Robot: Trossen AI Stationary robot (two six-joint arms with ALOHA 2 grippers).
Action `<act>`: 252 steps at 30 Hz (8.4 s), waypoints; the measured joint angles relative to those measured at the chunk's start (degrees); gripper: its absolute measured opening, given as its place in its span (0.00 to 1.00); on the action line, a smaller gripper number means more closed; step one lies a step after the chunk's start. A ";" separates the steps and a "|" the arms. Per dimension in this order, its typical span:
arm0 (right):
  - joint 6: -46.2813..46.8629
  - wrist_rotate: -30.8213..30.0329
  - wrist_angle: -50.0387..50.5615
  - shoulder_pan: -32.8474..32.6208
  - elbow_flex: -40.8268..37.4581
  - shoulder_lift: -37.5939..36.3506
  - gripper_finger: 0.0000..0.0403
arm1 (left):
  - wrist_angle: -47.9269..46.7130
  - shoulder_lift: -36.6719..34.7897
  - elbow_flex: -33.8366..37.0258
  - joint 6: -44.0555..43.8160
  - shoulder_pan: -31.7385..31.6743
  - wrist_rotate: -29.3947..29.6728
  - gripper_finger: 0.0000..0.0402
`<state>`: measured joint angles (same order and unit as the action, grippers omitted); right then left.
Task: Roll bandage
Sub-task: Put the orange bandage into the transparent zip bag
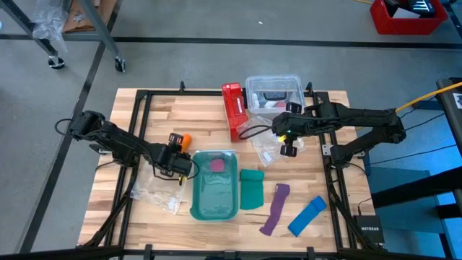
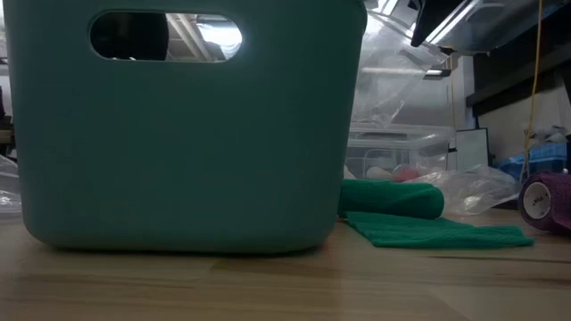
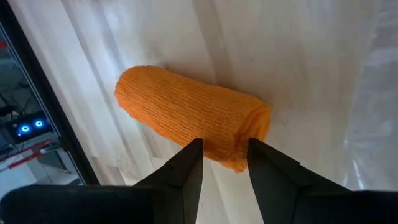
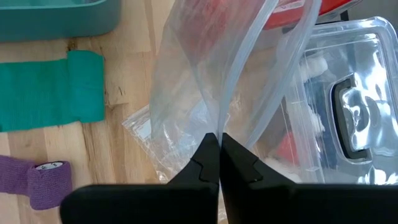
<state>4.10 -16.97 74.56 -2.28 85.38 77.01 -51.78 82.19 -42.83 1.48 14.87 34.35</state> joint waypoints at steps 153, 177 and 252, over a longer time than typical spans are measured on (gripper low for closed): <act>0.07 0.12 0.11 0.01 0.02 0.02 0.02 | 10.98 1.27 3.63 1.69 -9.37 6.64 0.46; 0.07 0.12 -0.06 0.01 0.02 0.02 0.02 | 19.31 1.27 6.40 -3.37 -15.40 10.27 0.02; -17.81 -16.06 -22.59 -7.08 0.02 12.63 0.02 | 94.28 -8.78 1.90 -34.45 1.73 -4.44 0.00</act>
<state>-13.72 -33.04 51.97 -9.37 85.41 89.65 42.50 73.41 -40.93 -32.97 16.60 29.91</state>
